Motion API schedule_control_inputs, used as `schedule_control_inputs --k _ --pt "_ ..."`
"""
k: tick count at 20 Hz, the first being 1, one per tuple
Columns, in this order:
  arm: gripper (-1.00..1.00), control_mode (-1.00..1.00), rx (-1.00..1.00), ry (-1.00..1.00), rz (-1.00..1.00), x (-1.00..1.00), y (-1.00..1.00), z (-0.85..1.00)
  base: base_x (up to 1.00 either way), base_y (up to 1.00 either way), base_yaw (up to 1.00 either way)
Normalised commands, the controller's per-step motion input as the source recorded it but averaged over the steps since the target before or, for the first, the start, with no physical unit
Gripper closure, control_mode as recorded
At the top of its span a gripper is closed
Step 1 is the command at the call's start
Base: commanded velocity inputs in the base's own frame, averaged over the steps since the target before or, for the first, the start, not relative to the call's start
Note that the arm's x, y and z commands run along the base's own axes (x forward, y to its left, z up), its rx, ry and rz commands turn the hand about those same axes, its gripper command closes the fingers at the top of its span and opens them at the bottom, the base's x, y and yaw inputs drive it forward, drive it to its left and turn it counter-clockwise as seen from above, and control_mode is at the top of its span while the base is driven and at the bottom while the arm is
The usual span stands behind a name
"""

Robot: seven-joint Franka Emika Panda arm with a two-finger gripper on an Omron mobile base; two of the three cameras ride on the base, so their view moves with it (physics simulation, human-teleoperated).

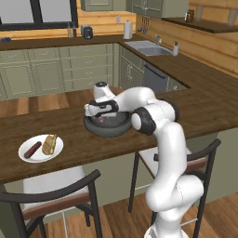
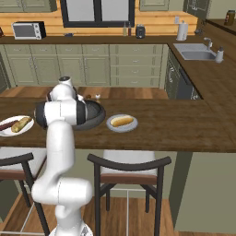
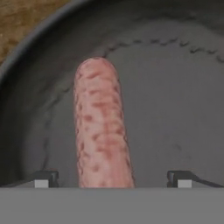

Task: Place one bun and one sausage from the bowl on each plate.

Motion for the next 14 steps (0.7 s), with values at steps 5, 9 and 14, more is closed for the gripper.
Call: schedule_control_inputs --k 5,9,14 --pt "1.0 -1.0 0.0 0.0 0.0 0.0 -0.14 -0.4 0.0 0.0 0.0" --pt "1.0 -1.0 0.0 0.01 0.0 -0.02 -0.18 -0.17 0.0 0.0 0.0" --pt "1.0 -1.0 0.0 -0.01 -0.02 -0.3 -0.56 -0.17 0.0 0.0 0.0"
